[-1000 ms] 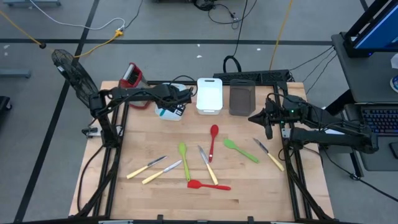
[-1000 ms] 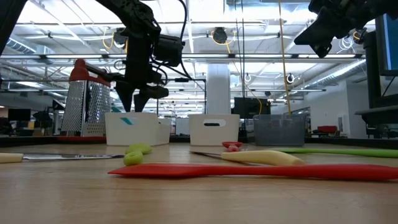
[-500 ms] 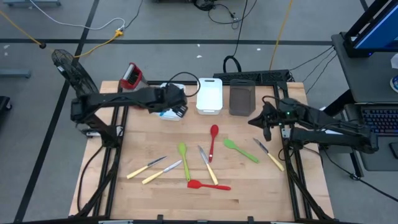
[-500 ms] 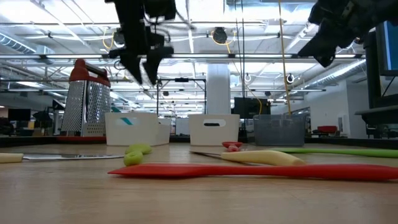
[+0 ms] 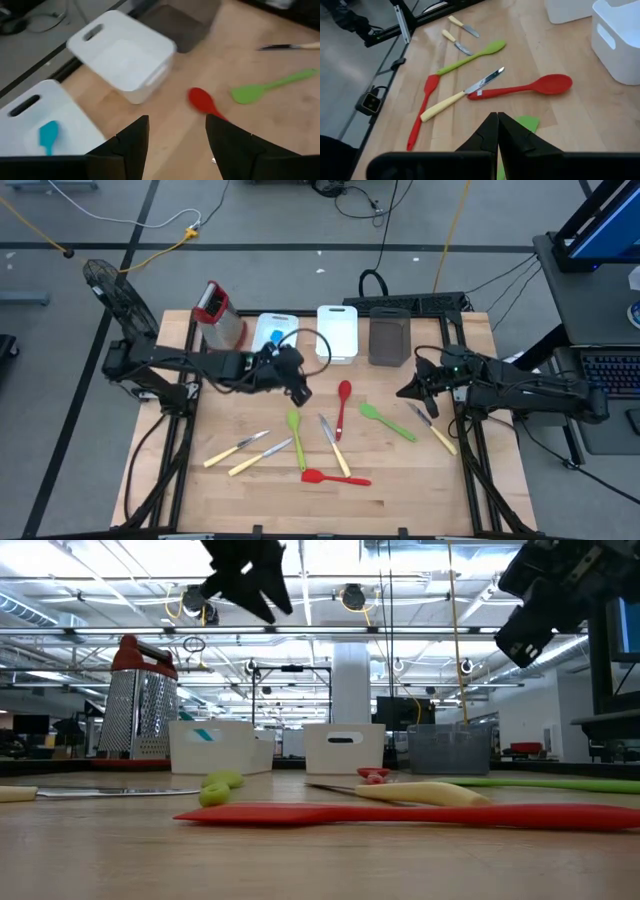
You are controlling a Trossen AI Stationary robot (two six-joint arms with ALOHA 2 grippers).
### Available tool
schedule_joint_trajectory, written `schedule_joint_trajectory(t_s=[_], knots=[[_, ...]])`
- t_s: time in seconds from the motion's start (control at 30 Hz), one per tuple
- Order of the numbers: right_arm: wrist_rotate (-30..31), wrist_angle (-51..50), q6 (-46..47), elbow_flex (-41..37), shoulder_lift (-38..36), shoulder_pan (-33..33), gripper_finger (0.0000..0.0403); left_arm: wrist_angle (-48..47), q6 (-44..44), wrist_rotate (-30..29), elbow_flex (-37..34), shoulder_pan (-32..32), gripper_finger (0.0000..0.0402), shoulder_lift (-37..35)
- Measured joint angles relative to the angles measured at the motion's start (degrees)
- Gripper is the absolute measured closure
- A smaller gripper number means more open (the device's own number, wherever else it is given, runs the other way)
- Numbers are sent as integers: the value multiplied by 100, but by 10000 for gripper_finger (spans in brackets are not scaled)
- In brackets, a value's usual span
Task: Pick & Place Kitchen Items
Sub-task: Put the green spatula into the left white bin
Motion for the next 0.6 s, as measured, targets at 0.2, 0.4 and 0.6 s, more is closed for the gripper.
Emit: schedule_joint_trajectory(t_s=[0.2, 0.4, 0.6], knots=[[7, 933, 146, -569, 4, -4, 403, 144, -199, -396, 0, -484, 214, 0], [74, 1490, 26, -692, 11, 113, 403, 65, -121, -407, 0, -677, 228, 0], [778, 1483, -309, -378, 240, 557, 399, 157, 156, -362, -344, -669, 256, -213]])
